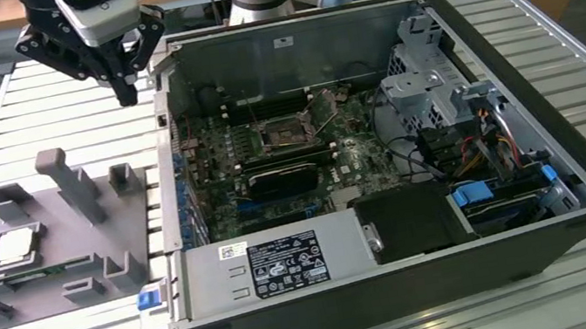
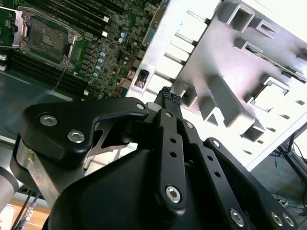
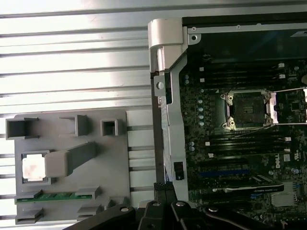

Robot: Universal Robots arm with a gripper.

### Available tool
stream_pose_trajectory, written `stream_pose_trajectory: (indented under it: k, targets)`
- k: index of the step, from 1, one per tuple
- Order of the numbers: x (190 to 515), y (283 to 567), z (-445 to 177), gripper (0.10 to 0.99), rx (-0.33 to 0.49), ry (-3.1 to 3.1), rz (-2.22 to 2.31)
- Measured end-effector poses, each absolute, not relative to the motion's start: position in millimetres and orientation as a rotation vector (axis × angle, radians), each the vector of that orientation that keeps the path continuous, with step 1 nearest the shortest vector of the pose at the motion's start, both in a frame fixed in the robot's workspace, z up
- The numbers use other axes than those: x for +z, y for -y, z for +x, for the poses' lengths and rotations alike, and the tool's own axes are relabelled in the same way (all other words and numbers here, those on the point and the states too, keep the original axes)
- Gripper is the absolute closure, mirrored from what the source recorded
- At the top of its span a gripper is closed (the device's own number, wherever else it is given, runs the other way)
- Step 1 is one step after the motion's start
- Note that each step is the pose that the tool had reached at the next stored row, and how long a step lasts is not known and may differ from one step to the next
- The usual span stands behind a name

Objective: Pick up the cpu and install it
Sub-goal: 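Reach for the cpu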

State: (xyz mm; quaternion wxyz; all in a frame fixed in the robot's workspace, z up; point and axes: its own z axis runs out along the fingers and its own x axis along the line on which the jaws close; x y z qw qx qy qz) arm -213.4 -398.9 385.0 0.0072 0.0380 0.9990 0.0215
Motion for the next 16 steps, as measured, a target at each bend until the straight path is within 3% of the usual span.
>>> stream_pose_trajectory:
  k: [16]
  targets:
    - [384.1,398.9,-223.5,0.980,0.067,-3.125,0.119]
